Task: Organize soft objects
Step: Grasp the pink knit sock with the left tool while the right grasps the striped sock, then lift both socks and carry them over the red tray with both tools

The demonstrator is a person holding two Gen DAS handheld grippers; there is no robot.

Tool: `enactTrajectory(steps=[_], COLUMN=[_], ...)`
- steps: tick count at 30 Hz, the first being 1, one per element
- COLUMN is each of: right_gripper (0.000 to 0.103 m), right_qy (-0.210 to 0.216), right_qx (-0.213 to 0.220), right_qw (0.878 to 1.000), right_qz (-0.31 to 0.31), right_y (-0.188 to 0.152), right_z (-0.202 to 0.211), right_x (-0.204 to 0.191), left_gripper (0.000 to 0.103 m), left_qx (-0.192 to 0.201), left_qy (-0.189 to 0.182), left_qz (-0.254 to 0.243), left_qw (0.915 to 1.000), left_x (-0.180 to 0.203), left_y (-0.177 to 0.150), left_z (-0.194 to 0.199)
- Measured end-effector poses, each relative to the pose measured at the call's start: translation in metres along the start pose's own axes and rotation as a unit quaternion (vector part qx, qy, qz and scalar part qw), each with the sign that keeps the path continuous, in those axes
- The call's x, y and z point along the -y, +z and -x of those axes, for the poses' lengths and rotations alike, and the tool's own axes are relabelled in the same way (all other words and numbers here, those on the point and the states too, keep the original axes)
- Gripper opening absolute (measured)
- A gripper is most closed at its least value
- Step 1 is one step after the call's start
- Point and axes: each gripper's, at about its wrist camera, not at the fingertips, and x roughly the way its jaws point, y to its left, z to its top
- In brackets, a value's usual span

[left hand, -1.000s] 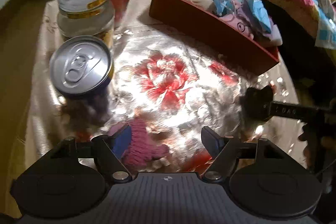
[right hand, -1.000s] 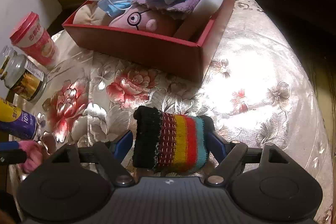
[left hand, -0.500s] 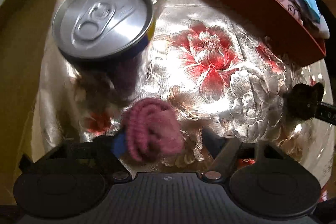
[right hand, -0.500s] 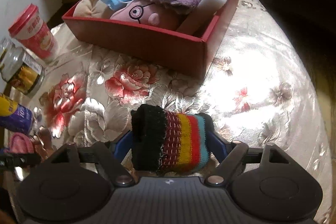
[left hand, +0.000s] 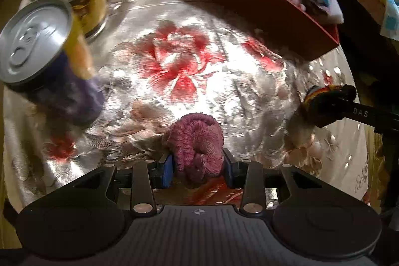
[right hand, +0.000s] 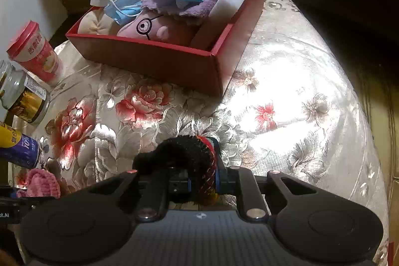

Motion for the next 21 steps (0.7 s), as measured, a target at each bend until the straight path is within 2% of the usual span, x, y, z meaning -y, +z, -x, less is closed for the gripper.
enactTrajectory(steps=[9,17,21], right_gripper=[0.0,0.0,0.0], right_qy=[0.04,0.06,0.072], right_qx=[0.046,0.069,0.092], right_qw=[0.998,0.996,0.993], right_qz=[-0.02,-0.023,-0.026], right_y=[0.009,0.014,0.02], right_z=[0.028,0.041,0.054], right_x=[-0.005,-0.012,-0.015], left_gripper=[0.04,0.04,0.04], left_qx=[0.04,0.066,0.097], left_qy=[-0.041,-0.043,-0.039], left_qz=[-0.007,-0.012,-0.025], left_qw=[0.9983,0.9968,0.9942], left_x=[0.012,0.021,0.03], left_y=[0.011,0.025,0.037], left_z=[0.01,0.017,0.024])
